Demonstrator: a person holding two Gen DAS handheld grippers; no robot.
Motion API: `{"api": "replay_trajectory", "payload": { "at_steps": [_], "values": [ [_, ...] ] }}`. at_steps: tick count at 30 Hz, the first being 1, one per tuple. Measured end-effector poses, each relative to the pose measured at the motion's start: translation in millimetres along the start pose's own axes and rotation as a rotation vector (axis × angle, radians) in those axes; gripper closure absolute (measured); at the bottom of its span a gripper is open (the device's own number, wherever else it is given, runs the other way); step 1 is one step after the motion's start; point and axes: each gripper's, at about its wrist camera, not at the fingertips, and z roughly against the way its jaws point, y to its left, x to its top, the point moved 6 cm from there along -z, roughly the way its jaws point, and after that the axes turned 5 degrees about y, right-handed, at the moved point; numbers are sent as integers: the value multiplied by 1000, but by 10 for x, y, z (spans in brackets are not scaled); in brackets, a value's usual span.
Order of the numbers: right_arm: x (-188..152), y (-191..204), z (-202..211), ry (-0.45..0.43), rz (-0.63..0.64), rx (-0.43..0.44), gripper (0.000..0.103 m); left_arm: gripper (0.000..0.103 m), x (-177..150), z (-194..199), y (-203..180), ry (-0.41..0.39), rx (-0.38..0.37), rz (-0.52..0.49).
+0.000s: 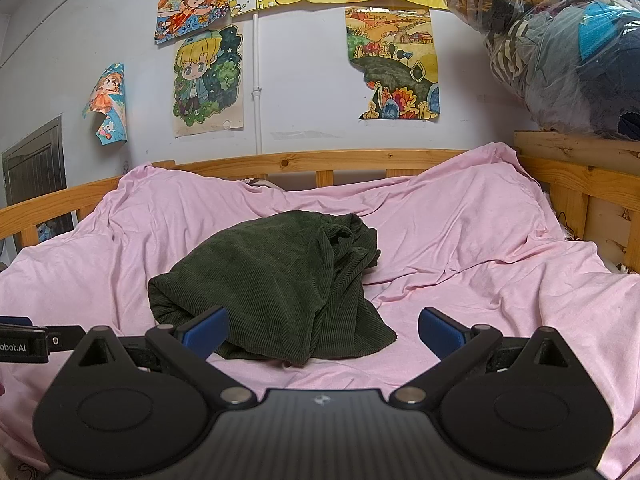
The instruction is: Fold large clothes
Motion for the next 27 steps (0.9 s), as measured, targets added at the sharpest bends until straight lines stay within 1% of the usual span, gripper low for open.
{"api": "replay_trajectory", "payload": {
  "at_steps": [19,22,27],
  "values": [
    [2,-2,3,0,0,1,0,1,1,-2,8,-1,-2,2],
    [3,-3,3,1,0,1,0,1,3,-4,11,0,6,1],
    [4,-2,3,1,0,0,0,1,12,4,4,33,28,18]
  ]
}}
